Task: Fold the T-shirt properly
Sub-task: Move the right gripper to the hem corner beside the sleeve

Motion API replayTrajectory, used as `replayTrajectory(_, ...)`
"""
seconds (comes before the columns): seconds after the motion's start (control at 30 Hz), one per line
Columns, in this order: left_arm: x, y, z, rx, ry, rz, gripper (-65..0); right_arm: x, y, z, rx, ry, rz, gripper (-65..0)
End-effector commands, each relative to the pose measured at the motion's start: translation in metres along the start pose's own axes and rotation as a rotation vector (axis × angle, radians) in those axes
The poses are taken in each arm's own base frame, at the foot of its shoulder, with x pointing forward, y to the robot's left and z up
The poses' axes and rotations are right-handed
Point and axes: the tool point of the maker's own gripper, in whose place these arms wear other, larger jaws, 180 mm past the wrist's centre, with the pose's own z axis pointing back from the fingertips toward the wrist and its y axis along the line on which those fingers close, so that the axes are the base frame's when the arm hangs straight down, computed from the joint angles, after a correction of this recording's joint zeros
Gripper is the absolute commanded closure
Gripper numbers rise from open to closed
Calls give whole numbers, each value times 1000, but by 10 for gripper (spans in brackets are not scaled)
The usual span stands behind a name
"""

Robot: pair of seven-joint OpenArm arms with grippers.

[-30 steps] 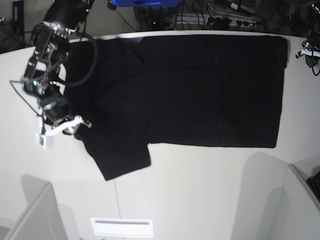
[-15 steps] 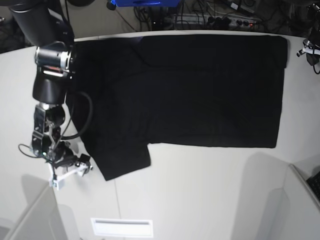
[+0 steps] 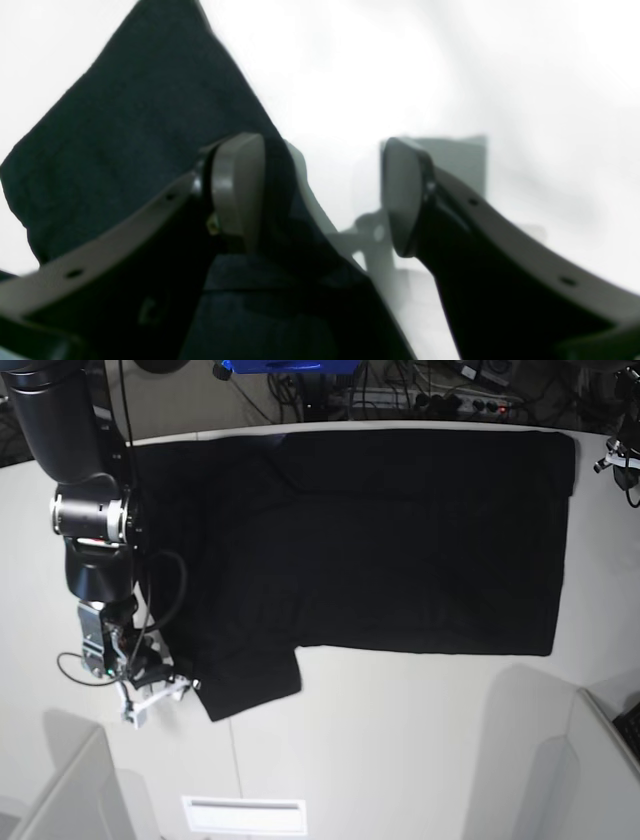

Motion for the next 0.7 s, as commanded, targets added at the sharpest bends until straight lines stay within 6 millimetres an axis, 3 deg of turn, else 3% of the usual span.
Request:
replayTrajectory(0.0, 14, 1, 4, -2, -38, -23, 0, 18, 9, 5, 19, -24, 7, -360)
replayTrajectory(0.23, 13, 1, 4, 0, -37, -25, 0, 3, 28, 1, 50, 43, 16, -356)
replayTrajectory(0.47, 13, 2, 4, 1, -36, -25, 0, -11, 26, -3, 47, 56, 13, -351)
replayTrajectory(0.53, 13, 2, 4, 1, -36, -25, 0, -12, 24, -5, 44, 42, 10, -314)
replayTrajectory(0.67, 14, 0, 3, -3, -38, -25, 0, -11, 20, -5, 38, 25, 8, -164)
